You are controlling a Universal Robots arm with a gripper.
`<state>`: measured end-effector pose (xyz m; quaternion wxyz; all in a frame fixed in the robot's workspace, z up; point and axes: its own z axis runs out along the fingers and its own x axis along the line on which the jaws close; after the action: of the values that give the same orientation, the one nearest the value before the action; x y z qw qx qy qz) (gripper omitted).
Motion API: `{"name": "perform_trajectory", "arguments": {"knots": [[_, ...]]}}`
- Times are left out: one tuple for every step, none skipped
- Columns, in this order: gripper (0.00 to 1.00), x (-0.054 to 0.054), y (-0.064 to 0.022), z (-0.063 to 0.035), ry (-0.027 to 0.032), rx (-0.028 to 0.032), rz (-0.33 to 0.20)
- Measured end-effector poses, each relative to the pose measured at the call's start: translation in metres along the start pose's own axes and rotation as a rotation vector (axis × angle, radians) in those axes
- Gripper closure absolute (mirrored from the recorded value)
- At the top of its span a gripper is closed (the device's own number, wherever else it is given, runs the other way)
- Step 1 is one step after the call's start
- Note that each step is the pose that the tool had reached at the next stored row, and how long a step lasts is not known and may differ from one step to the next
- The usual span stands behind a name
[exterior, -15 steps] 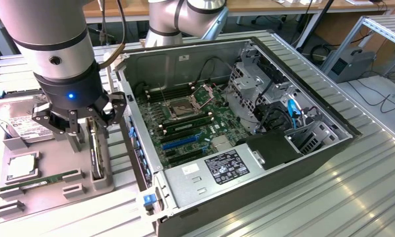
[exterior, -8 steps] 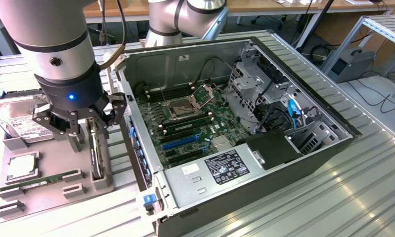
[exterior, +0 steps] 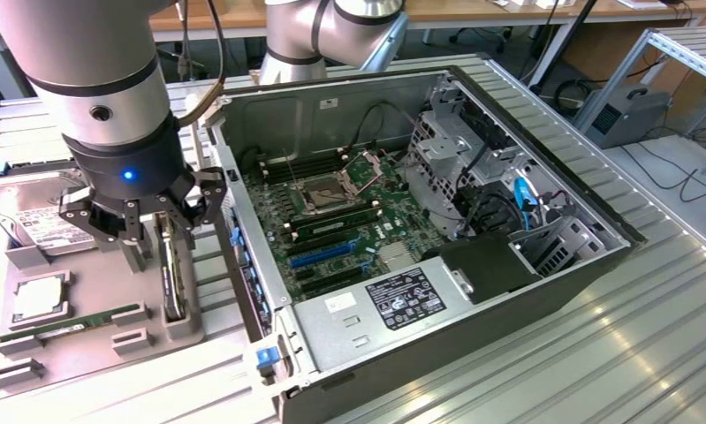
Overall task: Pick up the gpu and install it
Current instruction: 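Pick up the gpu and move the gpu toward the slot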
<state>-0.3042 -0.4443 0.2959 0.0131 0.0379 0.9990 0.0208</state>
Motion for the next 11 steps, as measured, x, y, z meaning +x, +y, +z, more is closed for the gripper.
{"name": "perform_trajectory", "arguments": {"knots": [[0.52,0.0,0.0,0.0002,0.0,0.0001,0.0],[0.52,0.0,0.0,0.0004,0.0,0.0,0.0],[0.52,0.0,0.0,0.0007,0.0,0.0,0.0],[0.52,0.0,0.0,0.0009,0.0,0.0,0.0],[0.52,0.0,0.0,0.0011,0.0,0.0,0.0],[0.52,0.0,0.0,0.0014,0.0,0.0,0.0],[0.52,0.0,-0.0001,0.0016,0.0,0.0,0.0],[0.52,0.0,-0.0001,0.0018,0.0,0.0,0.0],[0.52,0.0,-0.0001,0.0022,0.0001,0.0001,0.0],[0.52,0.0,-0.0001,0.0025,0.0,0.0,0.0],[0.52,0.0,-0.0001,0.0028,0.0,0.0,0.0]]}}
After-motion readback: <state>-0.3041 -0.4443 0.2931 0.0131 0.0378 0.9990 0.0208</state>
